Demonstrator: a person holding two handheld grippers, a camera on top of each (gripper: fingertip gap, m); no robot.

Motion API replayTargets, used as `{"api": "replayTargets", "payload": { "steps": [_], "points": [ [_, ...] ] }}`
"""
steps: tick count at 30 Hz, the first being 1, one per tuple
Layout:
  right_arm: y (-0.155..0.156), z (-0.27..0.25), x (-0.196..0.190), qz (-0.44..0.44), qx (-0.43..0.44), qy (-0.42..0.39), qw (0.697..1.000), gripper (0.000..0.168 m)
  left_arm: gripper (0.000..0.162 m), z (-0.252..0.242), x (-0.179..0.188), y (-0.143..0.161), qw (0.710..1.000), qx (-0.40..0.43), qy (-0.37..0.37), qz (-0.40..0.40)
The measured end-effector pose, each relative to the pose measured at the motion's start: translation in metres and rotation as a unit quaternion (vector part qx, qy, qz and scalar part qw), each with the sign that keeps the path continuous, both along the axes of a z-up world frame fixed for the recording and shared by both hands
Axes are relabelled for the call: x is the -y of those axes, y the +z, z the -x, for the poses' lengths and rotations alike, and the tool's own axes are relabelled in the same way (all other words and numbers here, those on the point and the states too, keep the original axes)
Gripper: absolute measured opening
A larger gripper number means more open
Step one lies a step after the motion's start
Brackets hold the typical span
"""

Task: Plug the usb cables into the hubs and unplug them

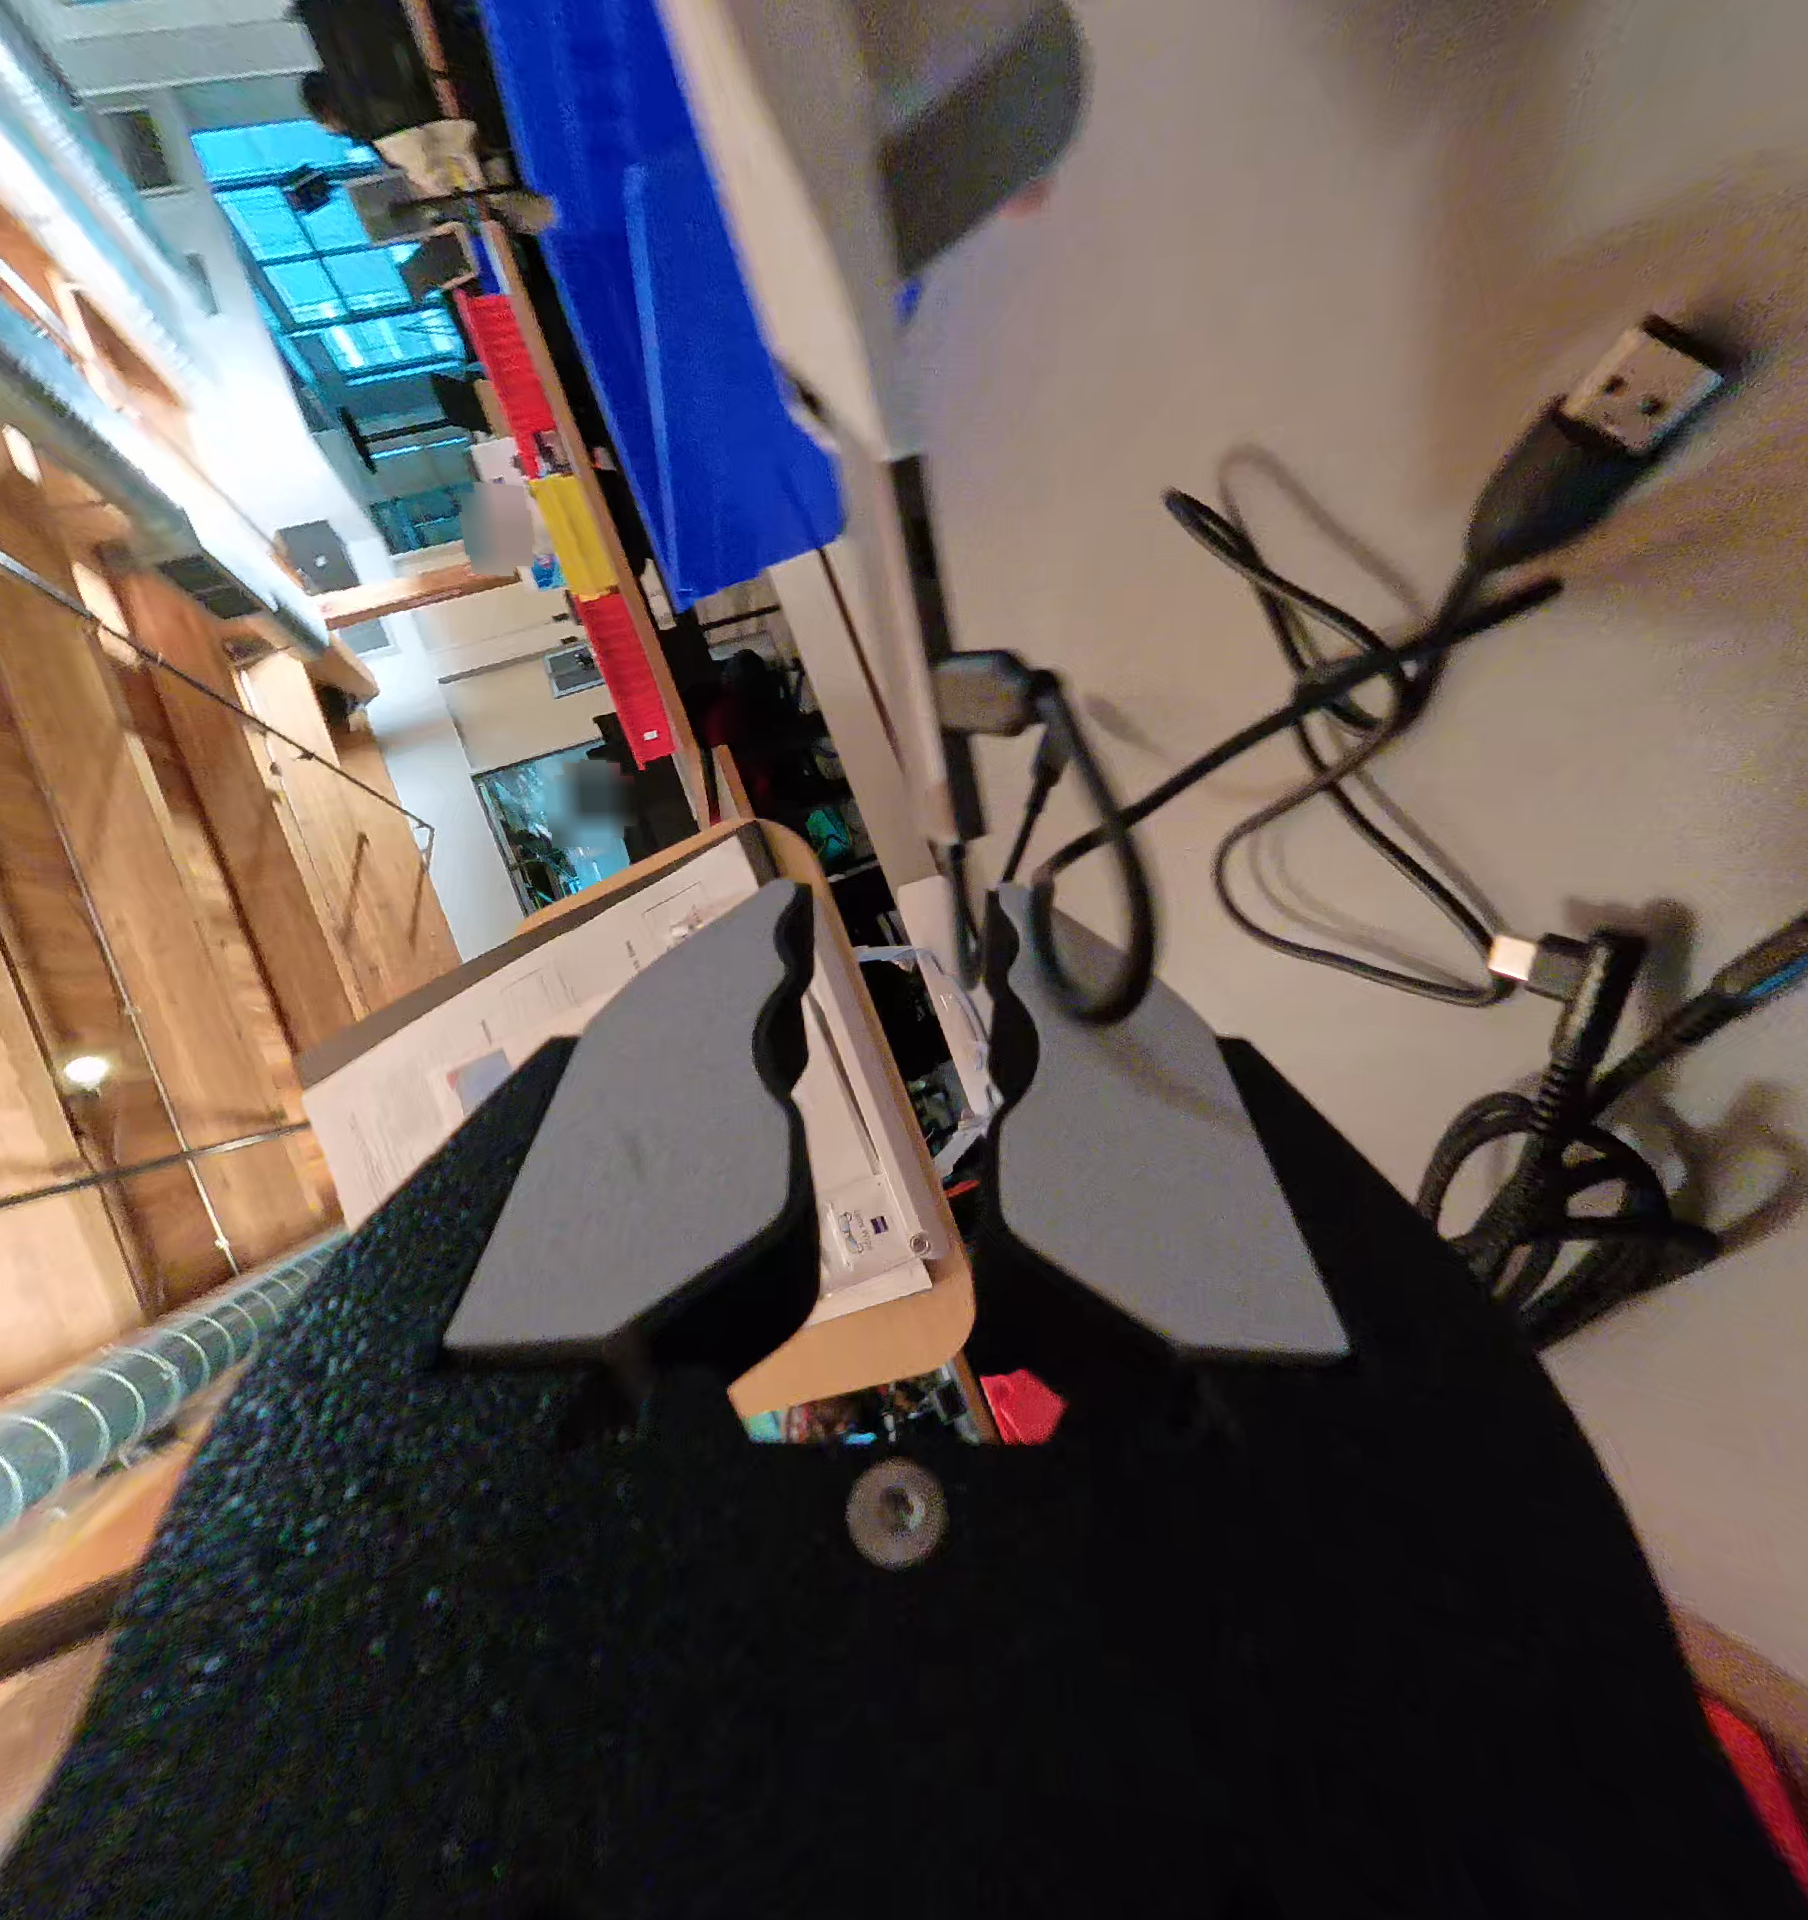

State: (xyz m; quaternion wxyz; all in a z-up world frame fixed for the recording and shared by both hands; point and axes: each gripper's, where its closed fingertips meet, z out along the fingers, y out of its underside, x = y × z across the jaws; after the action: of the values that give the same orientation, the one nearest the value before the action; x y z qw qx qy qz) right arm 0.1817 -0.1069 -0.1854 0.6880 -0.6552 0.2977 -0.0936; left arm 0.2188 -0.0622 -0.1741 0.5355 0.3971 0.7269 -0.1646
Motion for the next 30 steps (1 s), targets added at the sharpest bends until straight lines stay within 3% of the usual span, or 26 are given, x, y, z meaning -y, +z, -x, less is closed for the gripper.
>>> {"api": "replayTargets", "payload": {
  "steps": [3, 6, 10, 22, 30],
  "points": [
    [0.002, 0.001, 0.001, -0.02, -0.007, 0.006, 1.0, 0.025, 0.029, 0.008, 0.008, -0.017, 0.999, -0.02, -0.024, -0.012],
    [0.003, 0.003, 0.0, -0.034, -0.016, 0.018, 0.999, 0.025, 0.012, 0.005, 0.015, -0.008, 0.999, 0.033, -0.028, 0.021],
    [0.008, 0.004, 0.002, -0.07, -0.02, 0.025, 0.997, 0.025, 0.009, 0.005, 0.019, 0.003, 0.995, 0.032, -0.023, 0.09],
    [0.016, 0.001, 0.007, -0.059, 0.039, -0.012, 0.997, 0.025, 0.008, -0.005, 0.007, 0.015, 0.99, 0.008, -0.014, 0.142],
    [0.015, -0.001, 0.003, -0.032, 0.057, -0.026, 0.998, 0.025, 0.008, -0.009, 0.004, 0.011, 0.99, -0.011, -0.019, 0.136]
  ]
}}
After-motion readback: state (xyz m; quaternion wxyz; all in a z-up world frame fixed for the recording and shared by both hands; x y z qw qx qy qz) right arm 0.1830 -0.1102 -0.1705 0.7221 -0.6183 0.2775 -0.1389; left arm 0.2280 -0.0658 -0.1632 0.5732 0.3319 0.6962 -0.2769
